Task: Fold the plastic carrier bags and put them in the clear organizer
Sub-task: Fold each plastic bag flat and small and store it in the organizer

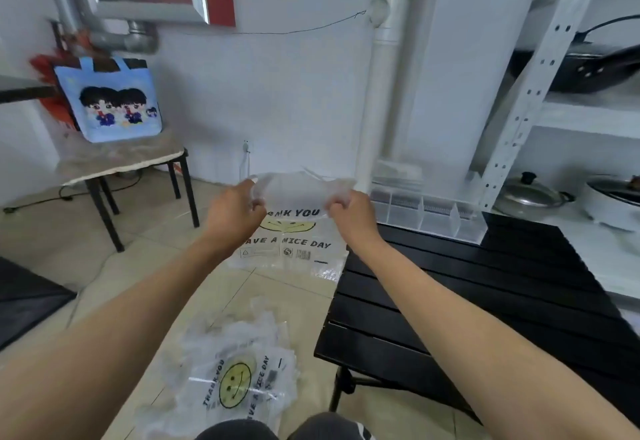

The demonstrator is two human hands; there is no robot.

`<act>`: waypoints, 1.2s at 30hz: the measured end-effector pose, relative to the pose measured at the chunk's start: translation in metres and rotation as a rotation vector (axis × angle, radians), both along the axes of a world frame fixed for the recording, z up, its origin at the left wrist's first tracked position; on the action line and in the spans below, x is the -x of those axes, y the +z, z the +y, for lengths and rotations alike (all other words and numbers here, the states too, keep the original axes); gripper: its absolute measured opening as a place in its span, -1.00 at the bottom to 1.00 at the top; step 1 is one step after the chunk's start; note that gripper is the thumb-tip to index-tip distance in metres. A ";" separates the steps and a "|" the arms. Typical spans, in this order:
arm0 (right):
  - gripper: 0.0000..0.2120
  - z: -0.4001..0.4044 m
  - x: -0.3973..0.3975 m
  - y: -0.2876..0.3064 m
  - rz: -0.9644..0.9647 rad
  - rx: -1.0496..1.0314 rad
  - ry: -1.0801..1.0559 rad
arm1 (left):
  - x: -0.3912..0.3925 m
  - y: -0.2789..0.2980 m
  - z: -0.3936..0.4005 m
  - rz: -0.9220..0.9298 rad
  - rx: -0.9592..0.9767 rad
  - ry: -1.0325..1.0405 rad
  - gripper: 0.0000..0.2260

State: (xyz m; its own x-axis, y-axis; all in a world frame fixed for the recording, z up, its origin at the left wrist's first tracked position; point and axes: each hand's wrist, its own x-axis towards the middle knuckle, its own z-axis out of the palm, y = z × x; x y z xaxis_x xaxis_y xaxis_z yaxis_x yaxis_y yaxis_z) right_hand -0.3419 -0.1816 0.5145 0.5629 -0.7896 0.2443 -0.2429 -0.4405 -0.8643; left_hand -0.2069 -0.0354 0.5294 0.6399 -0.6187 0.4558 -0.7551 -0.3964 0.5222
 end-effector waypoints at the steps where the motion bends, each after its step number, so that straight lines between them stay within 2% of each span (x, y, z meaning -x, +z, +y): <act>1: -0.81 0.000 0.012 0.007 -0.062 0.009 -0.012 | 0.010 0.009 -0.005 -0.049 0.034 -0.018 -0.67; 4: -0.75 -0.001 0.045 0.019 -0.211 0.004 -0.054 | 0.039 0.023 -0.014 -0.106 0.148 -0.107 -0.69; 7: -0.71 -0.005 0.078 0.022 -0.291 -0.004 -0.117 | 0.061 0.023 -0.024 -0.218 0.211 -0.217 -0.85; 11: -0.80 -0.010 0.121 0.021 -0.407 0.052 -0.166 | 0.087 0.012 -0.041 -0.369 0.270 -0.305 -0.89; 13: -0.83 -0.015 0.142 0.014 -0.400 0.124 -0.210 | 0.102 0.000 -0.047 -0.404 0.260 -0.355 -0.87; 17: -0.76 -0.020 0.184 -0.022 -0.302 0.151 -0.255 | 0.123 -0.037 -0.057 -0.378 0.126 -0.495 -0.81; 21: -0.84 -0.023 0.216 -0.064 -0.145 0.108 -0.249 | 0.131 -0.072 -0.061 -0.406 -0.069 -0.538 -0.71; 24: -0.83 -0.026 0.234 -0.085 0.003 0.132 -0.249 | 0.131 -0.095 -0.063 -0.396 -0.229 -0.617 -0.76; 31: -0.81 -0.032 0.258 -0.112 0.259 0.169 -0.179 | 0.129 -0.104 -0.060 -0.109 -0.441 -0.677 -0.66; 34: -0.70 -0.035 0.260 -0.116 0.426 0.307 -0.143 | 0.123 -0.107 -0.058 -0.188 -0.438 -0.738 -0.69; 36: -0.58 -0.036 0.261 -0.117 0.567 0.443 -0.167 | 0.120 -0.112 -0.058 -0.282 -0.424 -0.790 -0.60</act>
